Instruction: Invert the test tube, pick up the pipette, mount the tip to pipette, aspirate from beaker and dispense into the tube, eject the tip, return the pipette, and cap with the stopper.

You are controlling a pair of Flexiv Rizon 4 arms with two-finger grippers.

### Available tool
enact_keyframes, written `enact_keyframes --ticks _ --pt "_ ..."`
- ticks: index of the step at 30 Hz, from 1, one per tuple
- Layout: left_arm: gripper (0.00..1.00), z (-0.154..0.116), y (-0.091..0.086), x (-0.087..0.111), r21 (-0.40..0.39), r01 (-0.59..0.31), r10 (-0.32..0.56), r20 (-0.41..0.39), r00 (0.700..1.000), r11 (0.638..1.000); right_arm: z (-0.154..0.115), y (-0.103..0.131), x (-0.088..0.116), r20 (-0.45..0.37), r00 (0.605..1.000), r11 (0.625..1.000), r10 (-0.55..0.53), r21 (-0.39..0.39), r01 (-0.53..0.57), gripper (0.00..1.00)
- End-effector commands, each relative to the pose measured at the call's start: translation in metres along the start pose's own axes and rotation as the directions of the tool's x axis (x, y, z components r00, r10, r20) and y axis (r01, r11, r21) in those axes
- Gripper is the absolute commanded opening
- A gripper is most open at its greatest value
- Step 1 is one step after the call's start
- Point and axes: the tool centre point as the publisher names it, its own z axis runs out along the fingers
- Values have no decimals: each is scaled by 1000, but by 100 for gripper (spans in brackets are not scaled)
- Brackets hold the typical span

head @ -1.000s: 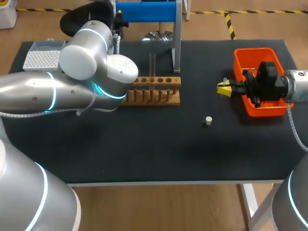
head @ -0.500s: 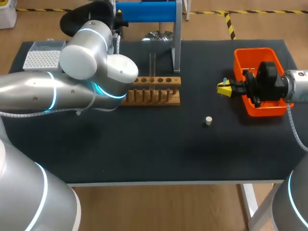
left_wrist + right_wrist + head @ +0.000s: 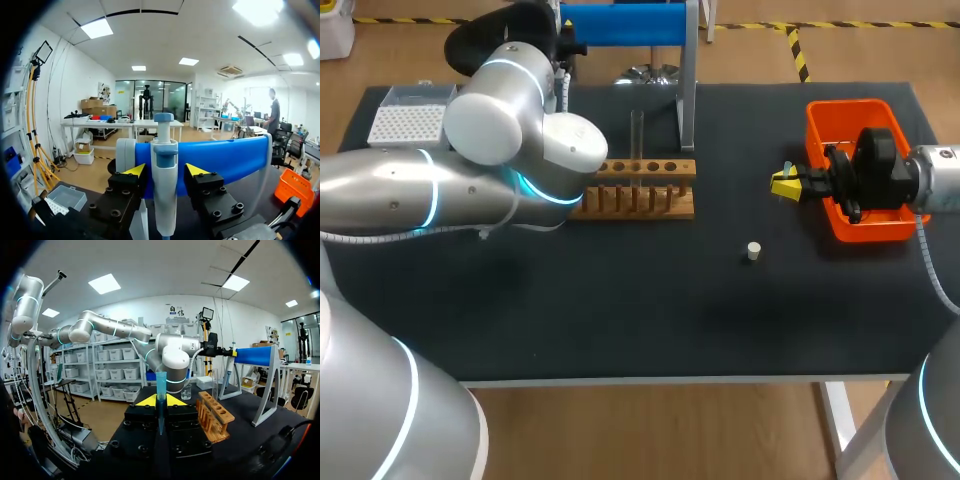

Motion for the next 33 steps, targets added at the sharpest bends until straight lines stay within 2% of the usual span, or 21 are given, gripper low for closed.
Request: enact_keyframes --ticks 1,6,9,10,11,15,17,24,33 --pt "45 5 2 2 9 1 -1 6 1000 1000 -1 0 1 1 1000 1000 0 1 0 0" --pt "45 5 2 2 10 1 -1 6 1000 1000 -1 0 1 1 1000 1000 0 1 0 0" --pt "41 5 2 2 11 2 -2 5 1000 1000 -1 0 1 1 1000 1000 0 1 0 0" --pt "38 5 2 2 11 2 -2 6 1000 1000 -1 0 1 1 1000 1000 0 1 0 0" --pt "29 5 2 2 11 3 -3 5 1000 1000 -1 0 1 1 1000 1000 0 1 0 0" --pt "16 5 2 2 9 3 -3 5 1000 1000 -1 0 1 1 1000 1000 0 1 0 0" --pt "0 5 2 2 8 4 -4 6 1000 1000 -1 0 1 1 1000 1000 0 1 0 0" --pt "0 3 0 2 12 3 -3 8 1000 1000 -1 0 1 1 1000 1000 0 1 0 0" --pt "0 -1 -25 0 38 -36 36 11 999 999 -1 0 1 1 1000 1000 0 1 0 0"
